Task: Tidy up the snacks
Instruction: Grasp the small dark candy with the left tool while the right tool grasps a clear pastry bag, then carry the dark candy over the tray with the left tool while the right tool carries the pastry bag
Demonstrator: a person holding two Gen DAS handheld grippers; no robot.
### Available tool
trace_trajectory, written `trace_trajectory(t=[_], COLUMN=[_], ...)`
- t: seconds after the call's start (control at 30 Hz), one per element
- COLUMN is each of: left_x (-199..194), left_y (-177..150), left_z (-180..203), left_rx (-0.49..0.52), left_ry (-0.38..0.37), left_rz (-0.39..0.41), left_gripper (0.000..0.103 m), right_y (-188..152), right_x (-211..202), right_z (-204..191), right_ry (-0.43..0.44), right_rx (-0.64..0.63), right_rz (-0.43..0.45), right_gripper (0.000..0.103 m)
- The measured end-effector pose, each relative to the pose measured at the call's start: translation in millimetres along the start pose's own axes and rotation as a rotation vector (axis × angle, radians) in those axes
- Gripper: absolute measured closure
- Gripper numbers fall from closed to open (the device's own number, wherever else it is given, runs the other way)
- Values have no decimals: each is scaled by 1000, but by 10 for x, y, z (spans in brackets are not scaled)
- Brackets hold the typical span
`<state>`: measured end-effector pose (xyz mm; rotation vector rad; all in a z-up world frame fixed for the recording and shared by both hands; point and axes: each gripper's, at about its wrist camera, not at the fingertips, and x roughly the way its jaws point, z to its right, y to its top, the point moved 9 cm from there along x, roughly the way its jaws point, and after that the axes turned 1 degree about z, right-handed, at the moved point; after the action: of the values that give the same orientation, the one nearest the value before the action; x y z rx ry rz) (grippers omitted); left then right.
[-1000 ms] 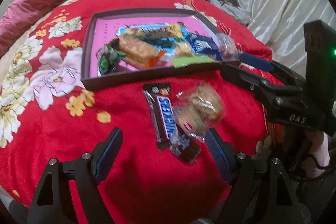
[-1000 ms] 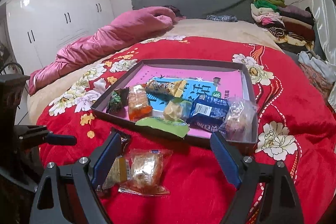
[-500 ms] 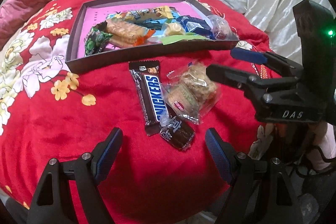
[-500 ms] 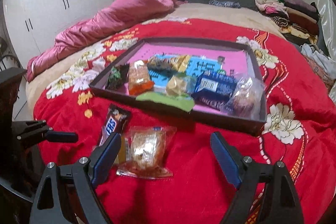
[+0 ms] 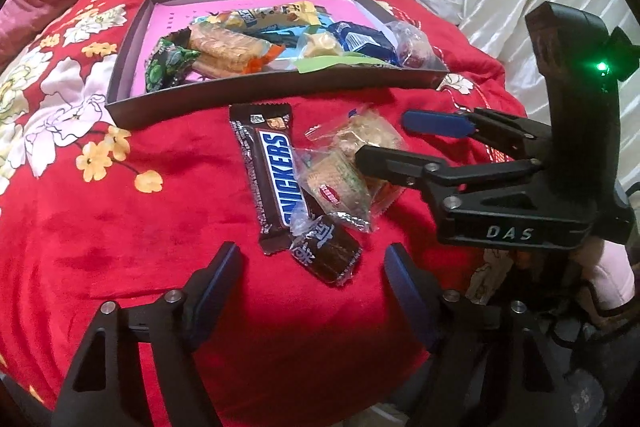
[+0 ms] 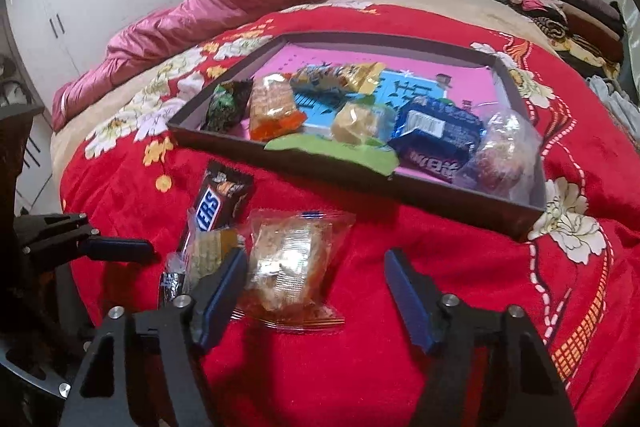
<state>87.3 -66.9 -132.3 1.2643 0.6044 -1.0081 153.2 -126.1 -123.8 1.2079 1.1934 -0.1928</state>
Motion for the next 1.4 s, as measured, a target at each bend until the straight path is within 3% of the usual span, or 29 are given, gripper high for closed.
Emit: trace_trajectory(t=[0.03,0.17,0.5,0.6,0.77,1.13,1.4], left_x=[9,39,93,123,164,56,-127], left_y=[3,2,23,34,39,28,124], left_z=[8,23,60,80,48,12,-23], left_rx=[0,-2,-2,3,-4,-14,-24], left_ry=[-5,-17,-29,-27,-28,-44,-35], left_rz=[-2,-9,-15,-18,-25,-18,20], left_gripper=[37,43,50,51,64,65,65], right_y=[-1,0,-2,1,-27,115,250], right_x=[8,43,215,225,153,-223,-390], right_z=[-12,-23,-81,-130,-95,81,97], right_ry=[-1,5,-2,-19,6,74,98], right_rx=[-7,-13,-69,-113,-77,66,80], right_rz=[-2,-6,-43,-45,-47,73,156], right_gripper=[36,40,47,54,60,61,61])
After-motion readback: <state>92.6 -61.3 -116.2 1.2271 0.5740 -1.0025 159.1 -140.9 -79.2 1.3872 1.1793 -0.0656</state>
